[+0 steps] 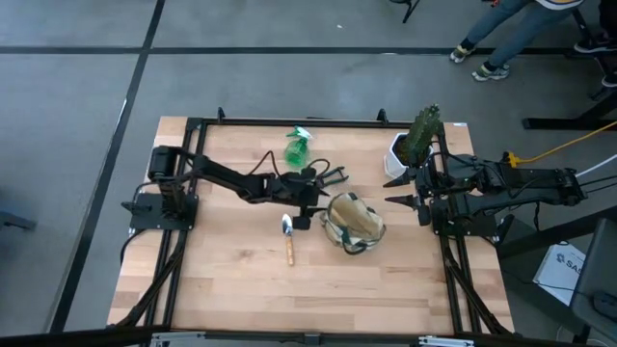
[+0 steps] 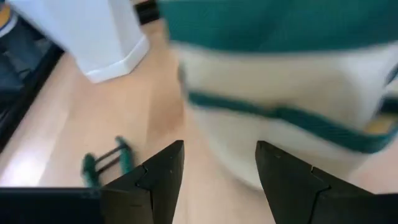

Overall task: Pick & Place Garden tools in Gardening bag
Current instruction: Adjust the light brown gardening bag on the table, then put the green shear scissors into the light brown gardening bag

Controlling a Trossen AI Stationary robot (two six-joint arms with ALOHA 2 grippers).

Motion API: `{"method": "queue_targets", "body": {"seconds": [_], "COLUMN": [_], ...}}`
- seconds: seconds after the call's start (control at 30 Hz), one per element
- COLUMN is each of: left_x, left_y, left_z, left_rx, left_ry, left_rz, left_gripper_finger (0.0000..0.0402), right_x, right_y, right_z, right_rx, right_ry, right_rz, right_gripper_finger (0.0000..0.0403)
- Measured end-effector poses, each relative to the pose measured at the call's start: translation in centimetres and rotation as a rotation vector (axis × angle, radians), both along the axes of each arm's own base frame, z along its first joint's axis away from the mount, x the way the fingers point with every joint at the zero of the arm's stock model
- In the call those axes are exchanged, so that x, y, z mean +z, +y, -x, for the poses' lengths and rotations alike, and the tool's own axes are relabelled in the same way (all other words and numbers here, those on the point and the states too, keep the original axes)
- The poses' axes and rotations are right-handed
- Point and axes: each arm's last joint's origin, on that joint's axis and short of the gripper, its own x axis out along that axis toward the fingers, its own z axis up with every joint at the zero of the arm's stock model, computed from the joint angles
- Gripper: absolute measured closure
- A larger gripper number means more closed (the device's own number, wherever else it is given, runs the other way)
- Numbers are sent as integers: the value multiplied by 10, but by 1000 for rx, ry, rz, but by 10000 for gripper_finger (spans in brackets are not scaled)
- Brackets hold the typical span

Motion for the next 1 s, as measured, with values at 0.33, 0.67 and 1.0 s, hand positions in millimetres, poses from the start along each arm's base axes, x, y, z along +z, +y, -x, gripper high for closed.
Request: {"method": "queue_targets", "body": {"seconds": [0.33, 0.67, 1.0], "left_x": [7, -20, -51], "left_y": [47, 60, 63], "left_z": [6, 6, -6], "left_rx": [269, 323, 337], "left_ry": [-11, 52, 137], "left_rz": [69, 202, 205], "left_gripper_finger": [206, 206, 206], "right_x": [0, 0, 0], "right_y": [0, 0, 0], "right_z": [0, 0, 0], "right_rx": [0, 0, 0], "right_ry": [0, 0, 0], "right_rz": [0, 0, 0], "right_gripper_finger": [231, 231, 231]}}
